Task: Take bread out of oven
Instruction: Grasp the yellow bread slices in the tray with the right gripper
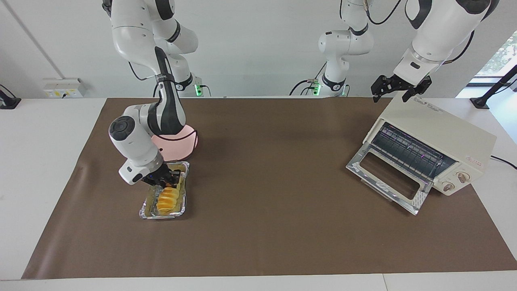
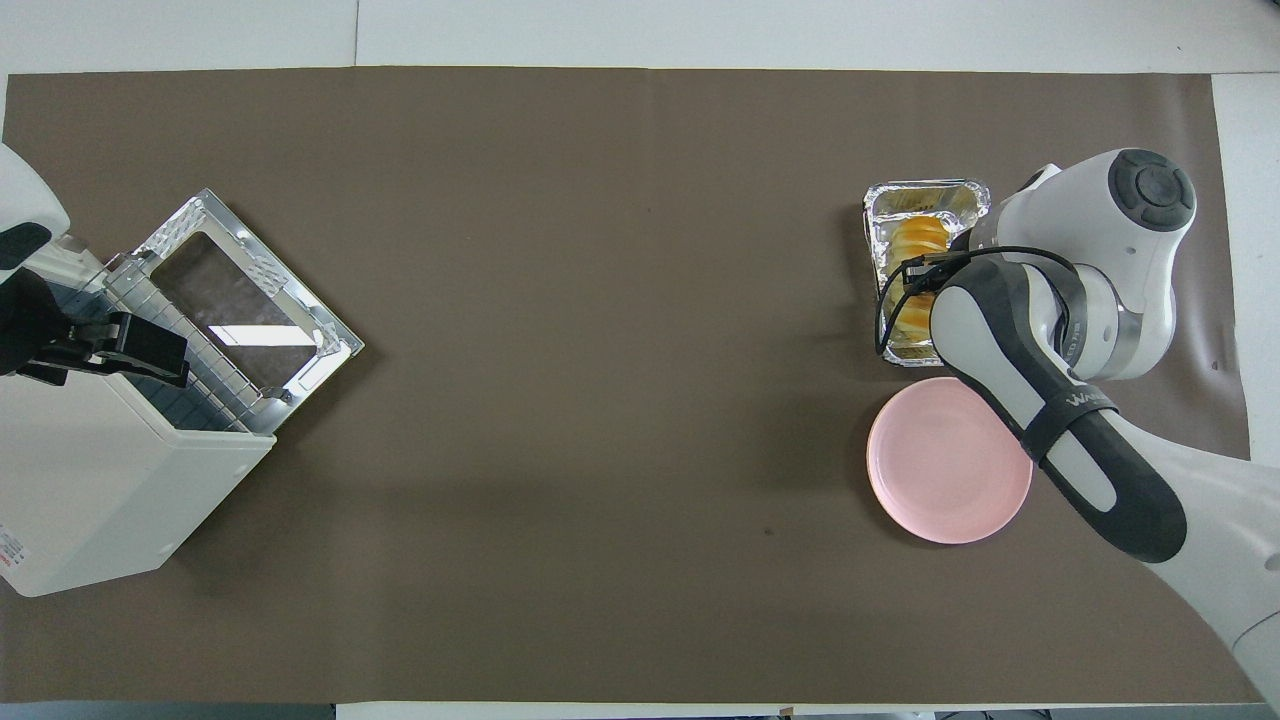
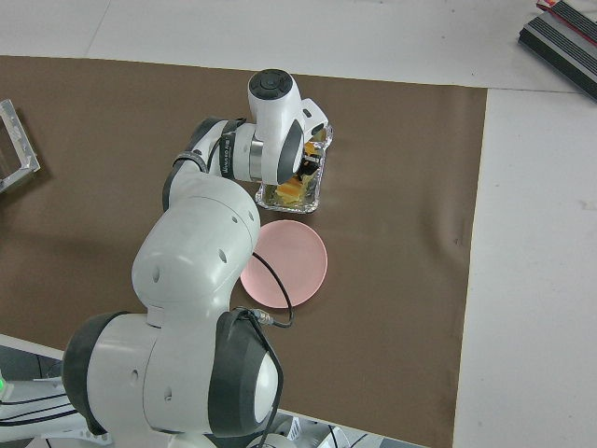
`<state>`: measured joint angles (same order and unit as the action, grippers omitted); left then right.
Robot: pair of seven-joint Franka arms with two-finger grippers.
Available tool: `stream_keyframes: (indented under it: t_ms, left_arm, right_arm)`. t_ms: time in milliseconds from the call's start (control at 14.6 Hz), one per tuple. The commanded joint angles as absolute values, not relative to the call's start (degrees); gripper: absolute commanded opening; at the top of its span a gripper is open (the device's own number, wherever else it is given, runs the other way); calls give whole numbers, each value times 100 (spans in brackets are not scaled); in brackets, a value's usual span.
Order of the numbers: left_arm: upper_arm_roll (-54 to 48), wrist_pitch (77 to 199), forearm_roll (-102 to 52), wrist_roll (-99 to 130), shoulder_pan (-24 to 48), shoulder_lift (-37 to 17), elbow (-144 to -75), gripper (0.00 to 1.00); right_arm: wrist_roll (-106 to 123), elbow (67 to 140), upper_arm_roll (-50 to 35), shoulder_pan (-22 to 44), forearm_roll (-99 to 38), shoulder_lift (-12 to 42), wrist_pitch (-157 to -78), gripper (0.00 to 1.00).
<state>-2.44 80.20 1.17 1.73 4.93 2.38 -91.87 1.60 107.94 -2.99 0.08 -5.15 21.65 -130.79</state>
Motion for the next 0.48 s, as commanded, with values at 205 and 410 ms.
stream_keyframes:
  t_ms: [205,410]
  left_arm:
    - [-281,8016,202,149,439,369,-9290,100]
    - [-281,8016,193,158,439,369,-9290,100]
  right_arm:
    - [369,10793,-308,-97,-457,1724,-12395,0]
    - [343,10618,-308,-44,-413,943,-11149,0]
